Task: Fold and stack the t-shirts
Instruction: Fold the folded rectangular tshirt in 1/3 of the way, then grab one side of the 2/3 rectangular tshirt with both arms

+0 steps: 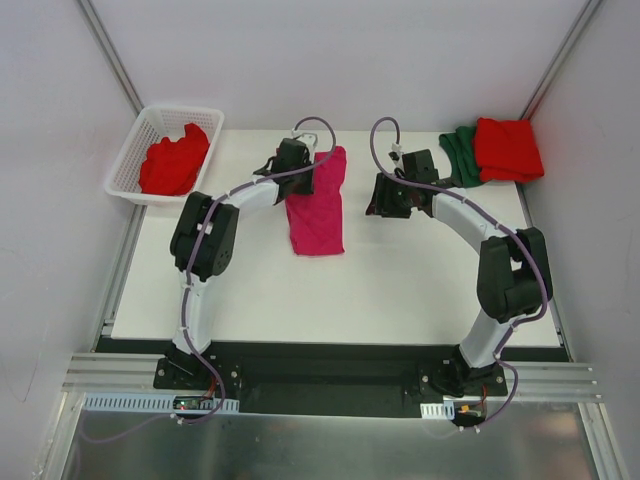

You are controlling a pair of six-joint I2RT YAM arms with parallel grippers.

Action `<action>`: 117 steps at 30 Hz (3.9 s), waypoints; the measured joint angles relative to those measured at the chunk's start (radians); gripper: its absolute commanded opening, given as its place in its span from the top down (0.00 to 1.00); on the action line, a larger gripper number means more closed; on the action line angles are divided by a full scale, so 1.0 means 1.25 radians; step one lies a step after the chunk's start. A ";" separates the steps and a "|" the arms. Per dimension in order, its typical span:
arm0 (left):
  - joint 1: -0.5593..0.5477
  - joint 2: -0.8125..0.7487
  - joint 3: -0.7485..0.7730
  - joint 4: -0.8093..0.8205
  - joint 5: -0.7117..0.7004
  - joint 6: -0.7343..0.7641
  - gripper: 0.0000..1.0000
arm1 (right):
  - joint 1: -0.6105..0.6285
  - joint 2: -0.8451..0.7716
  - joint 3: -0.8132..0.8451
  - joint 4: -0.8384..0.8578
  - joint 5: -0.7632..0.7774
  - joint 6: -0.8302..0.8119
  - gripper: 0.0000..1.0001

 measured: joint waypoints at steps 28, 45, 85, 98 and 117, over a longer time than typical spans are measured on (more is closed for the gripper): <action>0.016 -0.349 -0.238 -0.016 -0.021 0.006 1.00 | 0.021 -0.092 -0.101 -0.014 -0.011 0.006 0.46; 0.055 -0.068 -0.132 -0.018 0.022 -0.037 1.00 | 0.029 -0.134 -0.121 -0.035 0.006 0.003 0.46; 0.060 -0.508 -0.670 0.028 0.132 -0.189 0.51 | 0.090 -0.015 -0.154 0.065 -0.073 0.068 0.26; 0.055 -0.512 -0.696 0.097 0.104 -0.201 0.53 | 0.125 0.069 -0.152 0.114 -0.135 0.109 0.27; 0.055 -0.444 -0.669 0.149 0.084 -0.200 0.59 | 0.137 0.167 -0.048 0.146 -0.178 0.134 0.35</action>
